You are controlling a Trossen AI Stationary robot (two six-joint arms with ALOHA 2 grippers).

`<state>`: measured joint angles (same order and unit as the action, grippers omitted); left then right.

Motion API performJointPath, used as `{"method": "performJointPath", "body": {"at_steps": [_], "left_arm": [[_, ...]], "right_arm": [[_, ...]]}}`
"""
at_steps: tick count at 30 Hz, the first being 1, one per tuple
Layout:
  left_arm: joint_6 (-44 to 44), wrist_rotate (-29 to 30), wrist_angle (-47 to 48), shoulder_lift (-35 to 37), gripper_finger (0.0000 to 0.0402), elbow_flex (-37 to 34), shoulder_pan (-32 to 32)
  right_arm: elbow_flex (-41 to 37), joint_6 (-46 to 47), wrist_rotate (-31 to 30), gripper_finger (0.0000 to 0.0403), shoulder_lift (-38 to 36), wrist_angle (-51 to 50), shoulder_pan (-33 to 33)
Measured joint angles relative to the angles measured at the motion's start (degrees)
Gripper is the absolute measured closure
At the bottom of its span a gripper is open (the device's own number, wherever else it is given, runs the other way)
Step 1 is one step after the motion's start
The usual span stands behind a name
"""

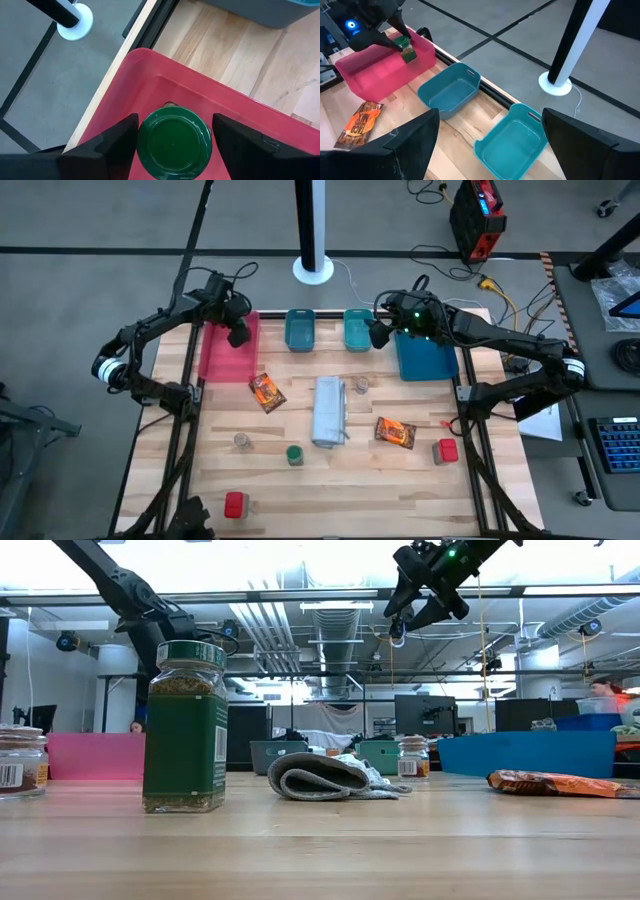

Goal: Sort spices by type
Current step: Put the top green seasoning bottle into the pink bin, then put the top brown seasoning bottle into the blue bin

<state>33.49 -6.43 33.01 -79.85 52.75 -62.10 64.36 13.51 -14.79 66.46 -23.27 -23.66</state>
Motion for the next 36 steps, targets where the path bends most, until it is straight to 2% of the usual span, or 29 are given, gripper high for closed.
{"method": "performJointPath", "body": {"at_steps": [10,24,29,36], "left_arm": [[-1.0,-0.1,0.0,0.0,0.0162,0.0,0.0],[-1.2,-0.1,-0.3,0.6,0.0114,0.0,0.1],[-2.1,1.2,0.2,2.0,0.0113,0.0,0.1],[-2.7,3.1,0.2,4.9,0.0113,0.0,0.1]], "right_arm": [[0.0,-0.1,0.0,0.0060,0.0,0.0,0.0],[0.2,1.9,0.5,0.0060,-0.4,-0.7,0.0],[1.2,2.0,3.1,0.0060,-0.4,-1.9,0.0],[2.0,3.2,3.2,0.0060,-0.4,-1.9,0.0]]}}
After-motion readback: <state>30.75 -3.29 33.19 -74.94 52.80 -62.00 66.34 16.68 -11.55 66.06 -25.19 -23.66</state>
